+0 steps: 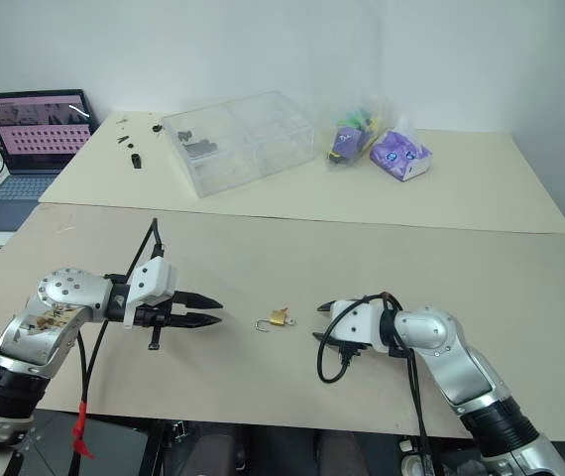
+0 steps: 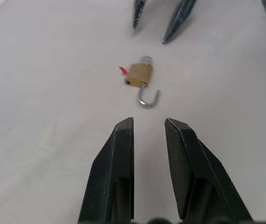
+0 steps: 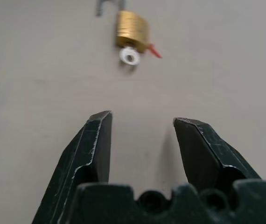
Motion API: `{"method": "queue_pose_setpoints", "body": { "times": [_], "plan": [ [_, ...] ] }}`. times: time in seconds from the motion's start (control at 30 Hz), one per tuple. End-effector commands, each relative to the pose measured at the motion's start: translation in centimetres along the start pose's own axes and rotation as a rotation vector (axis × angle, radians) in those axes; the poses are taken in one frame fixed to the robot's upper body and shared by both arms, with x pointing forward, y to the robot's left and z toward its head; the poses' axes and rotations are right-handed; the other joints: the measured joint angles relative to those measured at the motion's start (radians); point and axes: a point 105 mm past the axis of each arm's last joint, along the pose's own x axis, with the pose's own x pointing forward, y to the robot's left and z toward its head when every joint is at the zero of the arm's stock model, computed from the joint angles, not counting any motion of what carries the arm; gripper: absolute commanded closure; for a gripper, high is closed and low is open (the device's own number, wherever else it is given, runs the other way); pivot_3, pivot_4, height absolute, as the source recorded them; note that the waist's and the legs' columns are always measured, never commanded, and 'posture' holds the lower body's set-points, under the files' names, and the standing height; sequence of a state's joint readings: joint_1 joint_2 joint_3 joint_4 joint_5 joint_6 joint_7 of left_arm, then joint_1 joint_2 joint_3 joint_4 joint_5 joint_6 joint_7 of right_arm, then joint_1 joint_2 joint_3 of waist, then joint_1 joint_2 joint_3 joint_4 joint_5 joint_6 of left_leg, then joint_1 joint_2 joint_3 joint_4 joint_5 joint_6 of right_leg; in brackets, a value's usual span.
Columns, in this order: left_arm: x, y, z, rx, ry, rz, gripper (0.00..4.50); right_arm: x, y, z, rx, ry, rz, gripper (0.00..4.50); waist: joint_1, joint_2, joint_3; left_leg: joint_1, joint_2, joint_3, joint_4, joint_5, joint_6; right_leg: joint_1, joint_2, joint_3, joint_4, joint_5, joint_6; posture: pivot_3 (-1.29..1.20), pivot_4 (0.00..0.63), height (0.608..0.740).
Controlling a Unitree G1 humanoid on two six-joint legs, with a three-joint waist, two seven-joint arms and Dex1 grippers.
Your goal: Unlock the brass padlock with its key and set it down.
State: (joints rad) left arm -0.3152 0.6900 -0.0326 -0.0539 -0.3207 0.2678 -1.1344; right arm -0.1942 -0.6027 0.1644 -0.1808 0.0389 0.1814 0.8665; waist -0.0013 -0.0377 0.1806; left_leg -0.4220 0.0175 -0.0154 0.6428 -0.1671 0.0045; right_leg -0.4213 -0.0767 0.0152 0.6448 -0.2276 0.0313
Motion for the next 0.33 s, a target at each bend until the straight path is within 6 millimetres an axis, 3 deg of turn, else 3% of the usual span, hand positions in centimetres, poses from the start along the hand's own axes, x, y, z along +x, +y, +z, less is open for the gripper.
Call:
{"method": "queue_pose_setpoints", "body": {
  "times": [0.03, 0.2, 0.33],
  "plan": [
    [-1.5, 3.4, -0.3, -0.127, -0.107, 0.385, 3.43, -2.0, -4.0, 0.6, 0.269, -0.092, -0.389, 1.92, -0.001, 0.000, 0.000, 0.000, 0.000, 0.000, 0.000, 0.000, 0.000, 0.000, 0.000, 0.000, 0.000, 0.002, 0.003, 0.00, 0.150, 0.740],
    [-4.4, 6.9, -2.2, -0.325, -0.209, 0.911, 3.43, -3.3, -5.1, -0.4, 0.451, -0.066, -0.769, 1.92, 0.007, 0.000, 0.000, -0.001, 0.000, -0.002, -0.001, 0.000, -0.001, -0.001, -0.001, 0.000, 0.001, 0.004, 0.005, 0.00, 0.150, 0.740],
    [-5.1, 7.3, -2.7, -0.365, -0.241, 1.063, 3.43, -3.3, -4.9, -0.7, 0.483, -0.035, -0.891, 1.92, 0.008, 0.000, 0.000, -0.001, -0.002, -0.001, -0.001, 0.000, -0.001, -0.001, -0.001, 0.000, 0.000, 0.004, 0.006, 0.00, 0.150, 0.740]
  ]
}}
